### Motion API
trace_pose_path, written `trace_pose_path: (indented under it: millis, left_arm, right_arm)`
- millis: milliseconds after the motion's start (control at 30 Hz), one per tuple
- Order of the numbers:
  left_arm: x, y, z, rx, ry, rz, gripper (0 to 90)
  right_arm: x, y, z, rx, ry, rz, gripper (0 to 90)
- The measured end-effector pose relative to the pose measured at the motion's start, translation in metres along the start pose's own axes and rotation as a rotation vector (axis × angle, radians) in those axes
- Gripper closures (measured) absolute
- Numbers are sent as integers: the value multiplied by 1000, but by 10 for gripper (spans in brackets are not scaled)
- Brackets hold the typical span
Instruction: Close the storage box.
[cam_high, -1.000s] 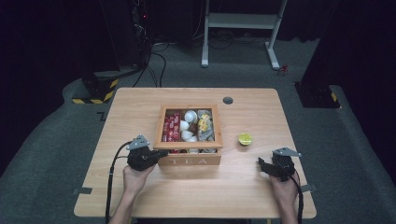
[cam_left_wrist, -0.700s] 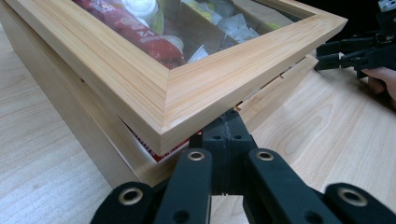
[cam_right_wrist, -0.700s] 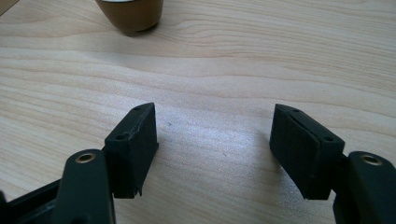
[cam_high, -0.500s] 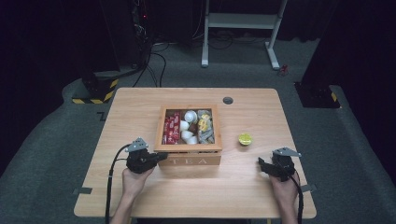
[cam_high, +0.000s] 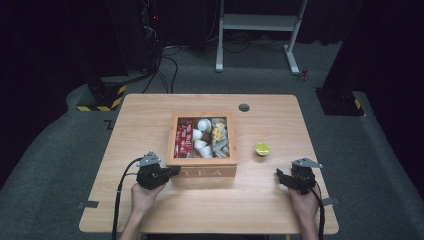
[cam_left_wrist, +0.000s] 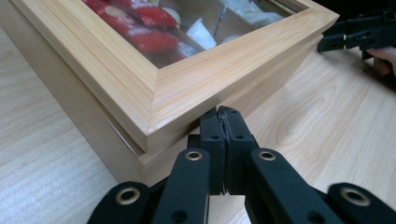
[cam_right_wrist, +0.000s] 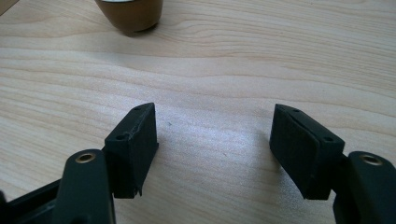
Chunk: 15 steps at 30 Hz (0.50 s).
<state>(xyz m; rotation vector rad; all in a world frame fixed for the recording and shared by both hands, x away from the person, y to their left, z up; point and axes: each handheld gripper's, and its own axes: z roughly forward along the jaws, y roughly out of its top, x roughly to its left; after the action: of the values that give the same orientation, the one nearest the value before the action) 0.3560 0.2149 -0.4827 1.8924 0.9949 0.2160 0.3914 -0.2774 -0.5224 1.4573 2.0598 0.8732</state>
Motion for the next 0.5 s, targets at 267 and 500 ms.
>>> trace_pose_path:
  millis: [267,500]
  left_arm:
    - [-2,-4,1,-9,-3,7,868]
    - [-4,-4,-9,-10,-19,22,783]
  right_arm:
    - [0,0,0,-1,2,-5,322]
    - [0,0,0,-2,2,-3,322]
